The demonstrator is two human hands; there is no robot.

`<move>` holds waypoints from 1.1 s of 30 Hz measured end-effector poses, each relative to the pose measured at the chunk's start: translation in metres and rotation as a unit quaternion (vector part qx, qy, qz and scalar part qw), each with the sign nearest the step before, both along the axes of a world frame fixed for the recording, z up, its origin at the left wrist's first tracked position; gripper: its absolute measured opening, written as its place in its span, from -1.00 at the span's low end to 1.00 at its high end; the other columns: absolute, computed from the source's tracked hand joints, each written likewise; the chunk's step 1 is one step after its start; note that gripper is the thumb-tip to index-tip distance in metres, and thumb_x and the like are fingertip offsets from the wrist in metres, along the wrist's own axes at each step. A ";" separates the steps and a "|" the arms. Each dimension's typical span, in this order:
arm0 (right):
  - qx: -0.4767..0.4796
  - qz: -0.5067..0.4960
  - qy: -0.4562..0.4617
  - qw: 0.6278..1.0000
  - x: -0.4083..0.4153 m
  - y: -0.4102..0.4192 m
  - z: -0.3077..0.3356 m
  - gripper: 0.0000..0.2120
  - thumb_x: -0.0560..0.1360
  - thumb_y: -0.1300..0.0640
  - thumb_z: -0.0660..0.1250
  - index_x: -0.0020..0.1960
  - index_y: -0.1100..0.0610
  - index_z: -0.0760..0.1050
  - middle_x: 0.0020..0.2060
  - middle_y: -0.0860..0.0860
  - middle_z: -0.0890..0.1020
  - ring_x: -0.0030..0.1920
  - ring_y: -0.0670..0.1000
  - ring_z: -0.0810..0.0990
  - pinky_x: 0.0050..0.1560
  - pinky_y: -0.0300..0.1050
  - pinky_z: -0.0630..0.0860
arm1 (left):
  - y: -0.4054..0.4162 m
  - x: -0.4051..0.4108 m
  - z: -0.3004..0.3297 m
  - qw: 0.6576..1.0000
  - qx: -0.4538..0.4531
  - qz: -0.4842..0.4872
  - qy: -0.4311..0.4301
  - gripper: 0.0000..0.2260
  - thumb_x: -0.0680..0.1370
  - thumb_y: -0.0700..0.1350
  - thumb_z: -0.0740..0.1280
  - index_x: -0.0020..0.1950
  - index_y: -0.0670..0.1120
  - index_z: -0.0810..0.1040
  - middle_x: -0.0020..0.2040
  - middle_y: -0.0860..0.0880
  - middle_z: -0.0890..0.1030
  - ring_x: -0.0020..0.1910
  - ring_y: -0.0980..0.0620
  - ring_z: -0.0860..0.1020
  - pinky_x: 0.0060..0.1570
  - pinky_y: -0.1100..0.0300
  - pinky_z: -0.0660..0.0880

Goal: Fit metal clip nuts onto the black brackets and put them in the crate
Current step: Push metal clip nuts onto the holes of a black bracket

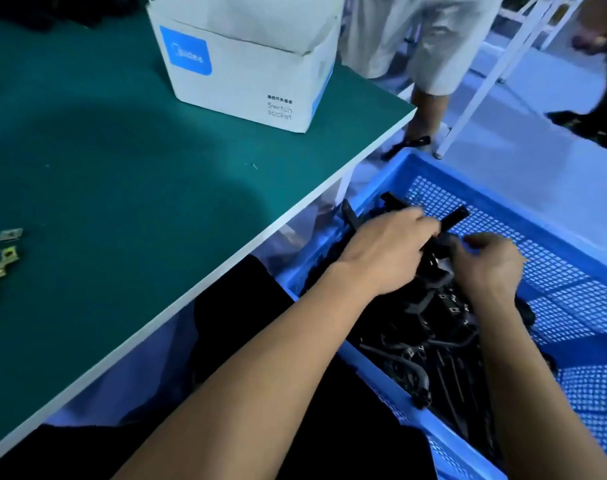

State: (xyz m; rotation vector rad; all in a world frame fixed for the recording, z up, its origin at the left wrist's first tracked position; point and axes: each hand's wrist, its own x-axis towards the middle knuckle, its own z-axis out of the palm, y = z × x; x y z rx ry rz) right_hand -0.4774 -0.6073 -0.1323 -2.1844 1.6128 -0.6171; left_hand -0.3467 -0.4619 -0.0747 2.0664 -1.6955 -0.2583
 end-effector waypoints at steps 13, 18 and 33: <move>-0.128 0.513 -0.241 0.814 0.246 0.242 0.143 -0.89 0.52 0.15 0.38 -0.07 0.16 0.66 -0.23 -0.01 0.68 -0.23 -0.01 0.60 -0.10 -0.09 0.51 | 0.234 0.176 0.112 0.806 -0.421 0.416 -0.009 -0.87 0.48 -0.28 0.31 0.00 -0.20 0.60 -0.20 0.05 0.61 -0.25 0.12 0.56 -0.15 0.25 0.52; -0.072 0.635 -0.096 0.763 0.340 0.339 0.139 -0.87 0.51 0.10 0.45 0.02 0.10 0.69 -0.06 0.03 0.72 0.01 0.08 0.67 0.14 -0.04 0.55 | 0.384 0.224 0.078 0.742 -0.284 0.607 0.021 -0.85 0.51 -0.14 0.42 0.07 -0.10 0.62 -0.18 0.16 0.58 -0.09 0.12 0.59 0.06 0.17 0.54; 0.036 0.557 -0.067 0.827 0.453 0.407 0.130 -0.75 0.51 0.12 0.42 0.11 -0.18 0.61 0.26 0.04 0.51 0.22 0.10 0.55 0.15 -0.27 0.42 | 0.464 0.248 0.052 0.649 -0.344 0.666 0.133 -0.92 0.52 -0.17 0.42 0.00 -0.07 0.58 -0.10 -0.04 0.66 -0.19 -0.04 0.69 -0.10 0.02 0.65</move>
